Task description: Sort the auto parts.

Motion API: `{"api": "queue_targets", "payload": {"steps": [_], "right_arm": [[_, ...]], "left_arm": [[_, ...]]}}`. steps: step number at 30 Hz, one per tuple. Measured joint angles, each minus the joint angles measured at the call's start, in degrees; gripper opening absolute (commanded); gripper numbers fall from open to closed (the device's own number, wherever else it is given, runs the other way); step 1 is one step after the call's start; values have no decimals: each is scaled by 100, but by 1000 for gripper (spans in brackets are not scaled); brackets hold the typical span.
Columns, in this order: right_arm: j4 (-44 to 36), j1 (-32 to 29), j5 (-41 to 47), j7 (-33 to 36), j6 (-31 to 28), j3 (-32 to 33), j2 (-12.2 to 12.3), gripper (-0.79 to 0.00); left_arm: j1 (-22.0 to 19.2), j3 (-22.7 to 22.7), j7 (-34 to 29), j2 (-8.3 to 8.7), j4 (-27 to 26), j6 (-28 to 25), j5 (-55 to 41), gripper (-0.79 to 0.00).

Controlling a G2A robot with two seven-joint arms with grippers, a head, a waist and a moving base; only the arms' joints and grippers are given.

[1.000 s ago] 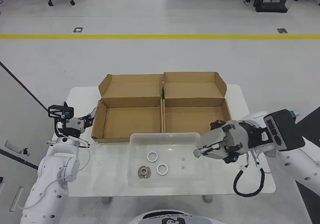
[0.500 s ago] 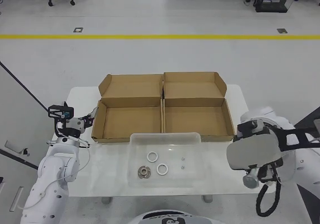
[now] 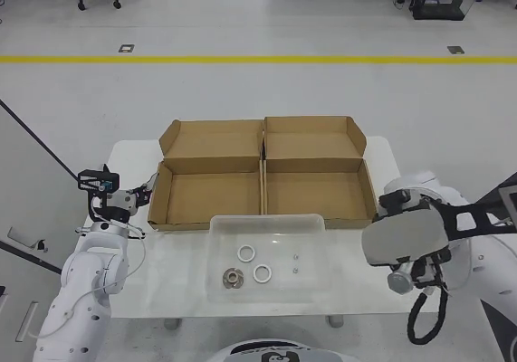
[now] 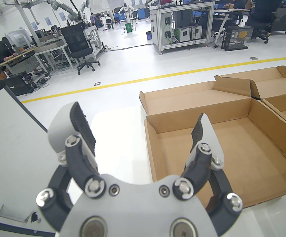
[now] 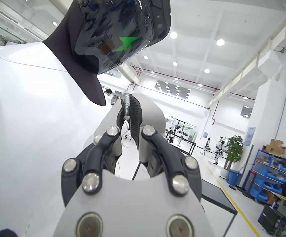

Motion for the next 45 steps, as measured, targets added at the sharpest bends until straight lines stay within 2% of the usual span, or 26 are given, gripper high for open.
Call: {"api": "queue_targets", "payload": {"steps": [3,19,28,33,45], "right_arm": [[-17,-32,44,52,61,13,-9,-785],[123,-222,1535,859,543,176,-286,-785],[155,-405,2210,560,221,258,-508,-785],[205,-501,2253,701,251,350,-607,-785],[180,-673,1741,2103,911,766,-697,-785]], "left_arm": [[0,0,0,0,0,0,0,0],[0,0,0,0,0,0,0,0],[0,0,0,0,0,0,0,0],[0,0,0,0,0,0,0,0],[0,0,0,0,0,0,0,0]]}}
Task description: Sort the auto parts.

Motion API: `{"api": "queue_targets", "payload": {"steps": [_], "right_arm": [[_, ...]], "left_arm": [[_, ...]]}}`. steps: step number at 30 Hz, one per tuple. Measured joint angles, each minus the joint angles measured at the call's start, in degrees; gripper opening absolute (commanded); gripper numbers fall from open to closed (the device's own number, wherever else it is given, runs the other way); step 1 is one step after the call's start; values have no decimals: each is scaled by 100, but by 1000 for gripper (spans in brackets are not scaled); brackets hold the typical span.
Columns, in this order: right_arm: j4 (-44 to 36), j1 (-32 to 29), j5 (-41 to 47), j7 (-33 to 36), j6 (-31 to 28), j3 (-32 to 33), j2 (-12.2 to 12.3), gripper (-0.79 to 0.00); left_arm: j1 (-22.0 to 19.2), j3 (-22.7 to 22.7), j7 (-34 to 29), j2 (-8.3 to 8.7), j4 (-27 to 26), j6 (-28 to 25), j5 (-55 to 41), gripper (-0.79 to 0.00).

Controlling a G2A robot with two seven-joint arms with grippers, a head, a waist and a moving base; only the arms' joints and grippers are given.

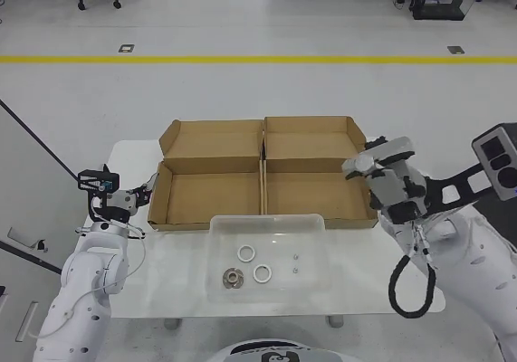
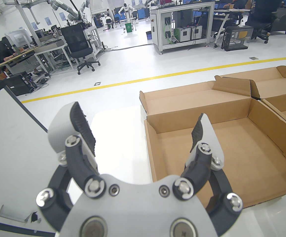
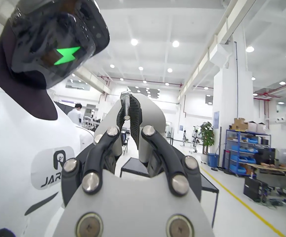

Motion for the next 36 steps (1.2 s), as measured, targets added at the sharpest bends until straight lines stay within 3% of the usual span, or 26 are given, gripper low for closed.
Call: {"api": "queue_targets", "payload": {"steps": [7,22,36], "right_arm": [[-48,-156,5,396,85,197,-53,-785],[-20,-435,894,-436,-779,324,-346,-785],[19,-515,569,376,-651,602,-495,-785]], "left_arm": [[0,0,0,0,0,0,0,0],[0,0,0,0,0,0,0,0],[0,0,0,0,0,0,0,0]]}}
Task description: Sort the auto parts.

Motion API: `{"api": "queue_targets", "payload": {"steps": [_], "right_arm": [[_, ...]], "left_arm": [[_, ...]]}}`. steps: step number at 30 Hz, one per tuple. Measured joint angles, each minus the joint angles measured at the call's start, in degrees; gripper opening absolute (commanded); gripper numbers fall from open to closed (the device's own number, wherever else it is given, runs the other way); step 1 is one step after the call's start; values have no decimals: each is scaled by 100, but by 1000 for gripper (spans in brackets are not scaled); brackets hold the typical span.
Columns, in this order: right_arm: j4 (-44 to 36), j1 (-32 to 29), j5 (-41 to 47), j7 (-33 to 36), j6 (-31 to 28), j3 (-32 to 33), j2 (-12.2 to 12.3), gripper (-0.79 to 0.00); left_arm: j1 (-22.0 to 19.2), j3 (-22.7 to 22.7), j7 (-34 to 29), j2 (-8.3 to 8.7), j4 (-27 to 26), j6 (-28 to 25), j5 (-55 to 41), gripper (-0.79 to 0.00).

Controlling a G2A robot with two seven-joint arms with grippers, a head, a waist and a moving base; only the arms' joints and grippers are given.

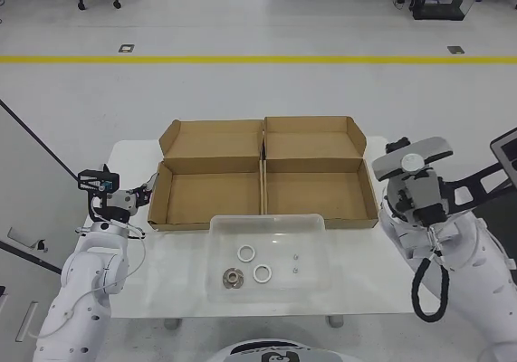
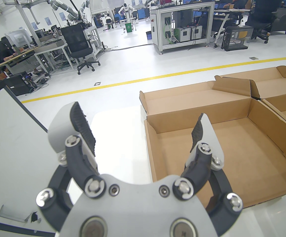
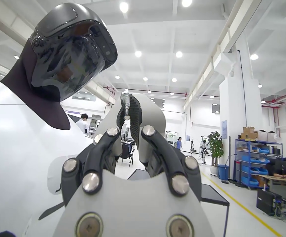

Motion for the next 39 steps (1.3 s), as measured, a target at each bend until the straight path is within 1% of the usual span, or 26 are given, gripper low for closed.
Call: {"api": "queue_targets", "payload": {"steps": [5,21,23,24,27,30,33,35,36,37,39], "right_arm": [[-1,-46,14,141,-22,82,-46,-785],[1,-48,7,151,-14,92,-47,-785],[50,-69,-73,389,156,232,-29,-785],[88,-95,-85,568,229,341,-10,-785],[243,-273,-83,1431,350,840,108,-785],[338,-600,112,2401,495,1481,262,-785],[372,-951,339,3504,651,2233,427,-785],[375,-1122,452,4404,757,2772,542,-785],[377,-1152,525,4818,785,2983,590,-785],[400,-1138,638,5370,816,3239,655,-785],[437,-998,692,6238,857,3537,756,-785]], "left_arm": [[0,0,0,0,0,0,0,0],[0,0,0,0,0,0,0,0],[0,0,0,0,0,0,0,0],[0,0,0,0,0,0,0,0],[0,0,0,0,0,0,0,0],[0,0,0,0,0,0,0,0],[0,0,0,0,0,0,0,0],[0,0,0,0,0,0,0,0],[0,0,0,0,0,0,0,0],[0,0,0,0,0,0,0,0],[0,0,0,0,0,0,0,0]]}}
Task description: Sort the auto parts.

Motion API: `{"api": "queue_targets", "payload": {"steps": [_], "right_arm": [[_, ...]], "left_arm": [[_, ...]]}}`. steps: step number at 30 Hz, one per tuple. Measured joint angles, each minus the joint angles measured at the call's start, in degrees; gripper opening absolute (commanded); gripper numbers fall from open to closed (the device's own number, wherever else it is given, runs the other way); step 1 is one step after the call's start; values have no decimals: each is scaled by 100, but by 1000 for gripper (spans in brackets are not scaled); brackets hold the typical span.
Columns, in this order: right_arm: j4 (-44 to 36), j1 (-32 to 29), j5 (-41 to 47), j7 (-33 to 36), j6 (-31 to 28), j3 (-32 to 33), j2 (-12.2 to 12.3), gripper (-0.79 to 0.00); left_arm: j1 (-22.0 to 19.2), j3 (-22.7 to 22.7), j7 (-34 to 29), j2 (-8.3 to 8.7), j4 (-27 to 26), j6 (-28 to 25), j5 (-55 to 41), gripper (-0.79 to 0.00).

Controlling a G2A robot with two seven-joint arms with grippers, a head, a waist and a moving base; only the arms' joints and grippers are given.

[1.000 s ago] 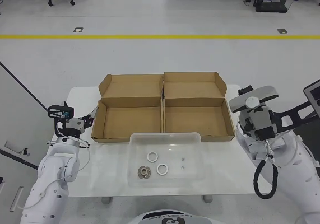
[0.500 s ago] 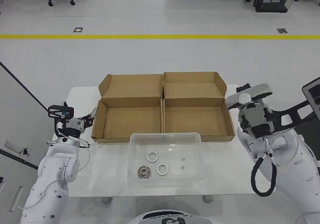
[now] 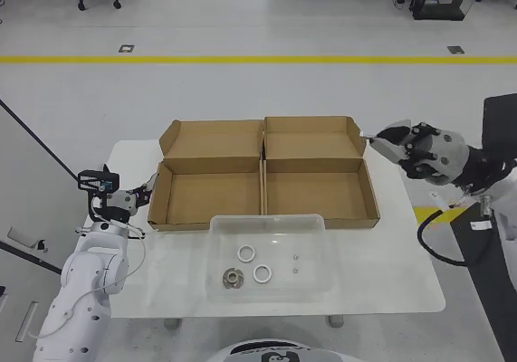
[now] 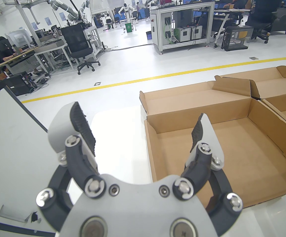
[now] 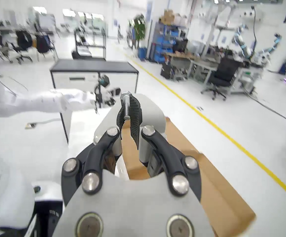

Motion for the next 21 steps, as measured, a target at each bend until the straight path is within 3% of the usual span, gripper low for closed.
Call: {"api": "queue_targets", "payload": {"steps": [4,6,13,21], "right_arm": [[160,777,137,1865,218,72,226,-785],[225,1195,-212,2257,459,-247,326,-785],[1071,3152,-1324,2282,622,-2468,608,-785],[2365,5134,-1913,2190,530,-5263,449,-785]], "left_arm": [[0,0,0,0,0,0,0,0],[0,0,0,0,0,0,0,0],[0,0,0,0,0,0,0,0],[0,0,0,0,0,0,0,0]]}}
